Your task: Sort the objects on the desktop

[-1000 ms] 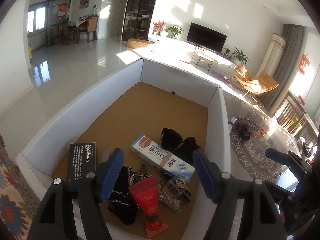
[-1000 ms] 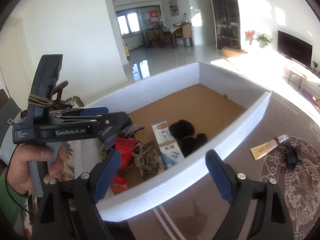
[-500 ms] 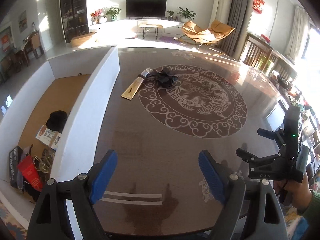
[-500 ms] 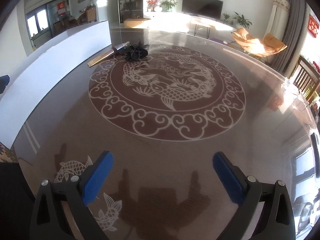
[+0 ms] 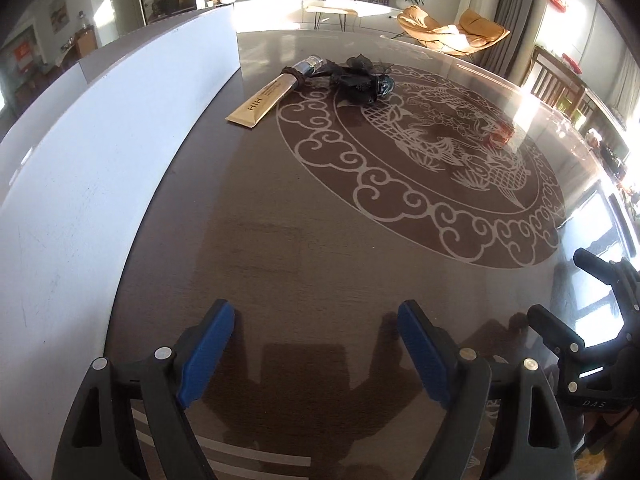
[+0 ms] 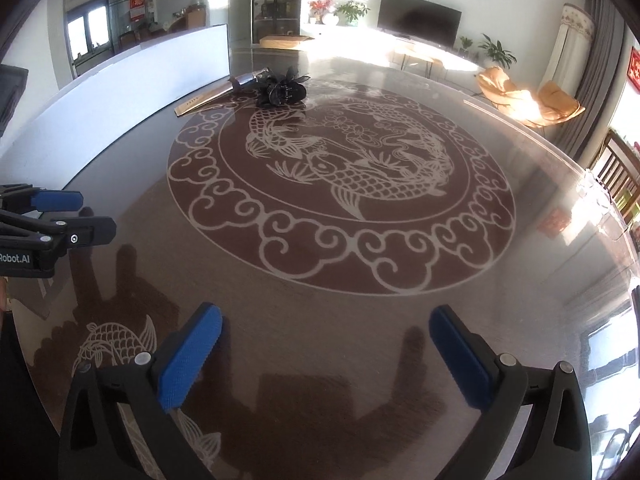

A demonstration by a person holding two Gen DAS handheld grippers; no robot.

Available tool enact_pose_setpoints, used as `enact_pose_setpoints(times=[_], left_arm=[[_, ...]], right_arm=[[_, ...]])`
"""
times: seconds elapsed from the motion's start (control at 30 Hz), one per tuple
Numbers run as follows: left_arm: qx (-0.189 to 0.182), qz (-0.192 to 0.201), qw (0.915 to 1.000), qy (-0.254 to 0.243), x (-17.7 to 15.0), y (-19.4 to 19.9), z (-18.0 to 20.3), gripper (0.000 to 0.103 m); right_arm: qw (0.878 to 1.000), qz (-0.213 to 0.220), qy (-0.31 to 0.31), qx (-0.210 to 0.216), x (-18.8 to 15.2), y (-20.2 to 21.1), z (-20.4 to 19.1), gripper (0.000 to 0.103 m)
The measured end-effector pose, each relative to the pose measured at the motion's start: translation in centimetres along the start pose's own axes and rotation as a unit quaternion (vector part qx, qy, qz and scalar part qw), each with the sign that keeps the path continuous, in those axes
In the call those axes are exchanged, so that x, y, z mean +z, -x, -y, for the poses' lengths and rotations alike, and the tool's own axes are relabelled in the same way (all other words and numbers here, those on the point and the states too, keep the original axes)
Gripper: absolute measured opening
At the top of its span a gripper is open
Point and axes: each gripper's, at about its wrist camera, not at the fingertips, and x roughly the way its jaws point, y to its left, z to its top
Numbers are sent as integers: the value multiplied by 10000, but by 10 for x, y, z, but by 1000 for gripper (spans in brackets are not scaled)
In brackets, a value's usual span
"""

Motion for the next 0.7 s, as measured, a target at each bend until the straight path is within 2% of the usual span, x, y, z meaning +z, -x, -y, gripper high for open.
enact_pose_setpoints(times=[0.07, 0.1, 0.2, 0.7], left_arm=[[75, 41, 9999, -135, 2, -5, 5, 86], [151, 75, 9995, -263, 1, -7, 9, 91], [74, 138, 9993, -350, 0, -10, 13, 103], [64, 260, 9993, -272, 2, -9, 15, 103]], right_arm=[[9998, -62, -119, 160, 0, -4, 4, 103], [9997, -70, -158, 180, 0, -4, 6, 103], [9997, -69, -153, 161, 0, -2, 5, 103], [9997, -70, -156, 161, 1, -3, 5, 103]])
